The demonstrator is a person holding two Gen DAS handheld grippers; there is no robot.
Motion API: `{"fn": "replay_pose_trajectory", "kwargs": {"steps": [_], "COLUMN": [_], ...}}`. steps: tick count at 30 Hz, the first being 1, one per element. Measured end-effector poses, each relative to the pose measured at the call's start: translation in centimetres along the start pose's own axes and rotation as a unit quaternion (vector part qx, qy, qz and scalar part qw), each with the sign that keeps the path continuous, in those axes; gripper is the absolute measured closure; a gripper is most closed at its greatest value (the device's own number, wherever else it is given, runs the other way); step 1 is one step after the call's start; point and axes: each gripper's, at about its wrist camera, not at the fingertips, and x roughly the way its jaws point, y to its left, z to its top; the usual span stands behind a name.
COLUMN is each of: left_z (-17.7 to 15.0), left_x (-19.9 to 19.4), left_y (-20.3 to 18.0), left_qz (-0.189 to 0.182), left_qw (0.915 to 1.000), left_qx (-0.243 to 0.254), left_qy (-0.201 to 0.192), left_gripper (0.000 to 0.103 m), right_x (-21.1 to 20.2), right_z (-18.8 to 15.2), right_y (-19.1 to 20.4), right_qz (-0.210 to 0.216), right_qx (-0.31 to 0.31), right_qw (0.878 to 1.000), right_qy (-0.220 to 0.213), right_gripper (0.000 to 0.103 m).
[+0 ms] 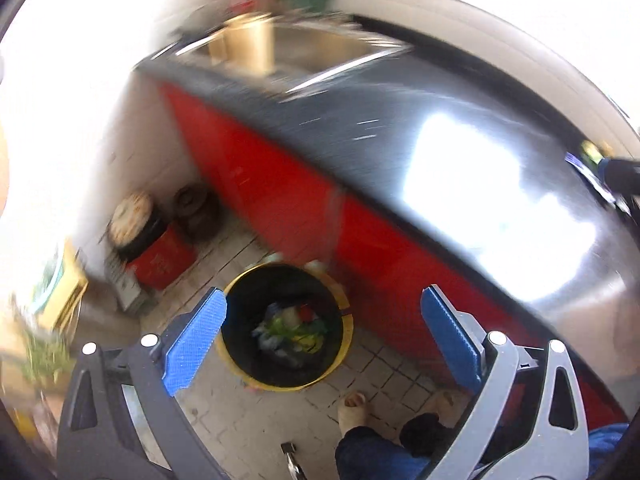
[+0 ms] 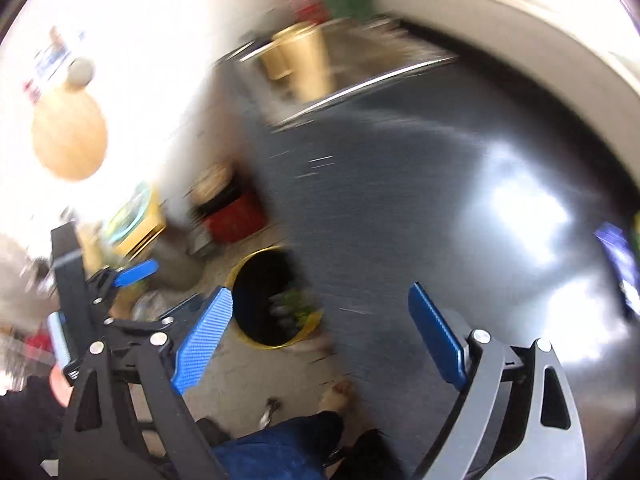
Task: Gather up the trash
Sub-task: 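Return both tools to the countertop, then grasp the green cartoon snack bag with left tool while right tool grasps the yellow sponge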
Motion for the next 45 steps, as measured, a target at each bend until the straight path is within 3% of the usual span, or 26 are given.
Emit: {"fn": "replay_pose_trajectory", "kwargs": {"steps": [2,5,9,14,20,25,32,41,45], "left_z": [1.5,3.4,5.5,6.6,8.3,10.0,14.4,18.2,18.9], "left_x": [-0.2,-0.5,-1.3,-2.3,-1.6,-0.1,4.4,12.5,14.6], "left_y": [-4.4,-11.7,-21.9,-30.8,-37.4,-41.3,-46.4,-51.8,-53.4], "left_qz": [-0.033,-0.086,-0.155,-0.212,-0.231,-0.229,-0.236,-0.235,-0.241], "left_qw": [0.9984,0.989,0.9674,0.946,0.9327,0.9252,0.928,0.9279,0.9243], "left_qx": [0.045,0.119,0.199,0.244,0.276,0.302,0.288,0.286,0.289], "left_qy": [-0.01,-0.02,-0.028,-0.03,-0.014,-0.018,0.002,0.047,0.063], "left_gripper": [0.008,0.008,0.008,0.008,0.008,0.008,0.008,0.008,0.009], "right_x": [-3.2,-7.5,-13.2,-17.9,-19.7,-19.4,-16.6,-7.2,-4.0], "right_z": [-1.4,-3.4,-7.4,-11.9,-13.8,-12.6,-8.4,-1.6,0.2], "right_y": [-4.3,-9.8,-17.0,-23.8,-27.4,-30.8,-37.8,-46.4,-48.0], "right_qz": [-0.048,-0.11,-0.172,-0.204,-0.202,-0.159,-0.098,-0.052,-0.041], "right_qx": [0.042,0.098,0.186,0.267,0.302,0.299,0.262,0.222,0.207], "right_qw": [0.998,0.988,0.964,0.936,0.923,0.931,0.952,0.972,0.977], "right_qy": [-0.026,-0.052,-0.078,-0.102,-0.122,-0.132,-0.121,-0.062,-0.038], "right_gripper": [0.016,0.016,0.016,0.016,0.016,0.016,0.017,0.02,0.02]}}
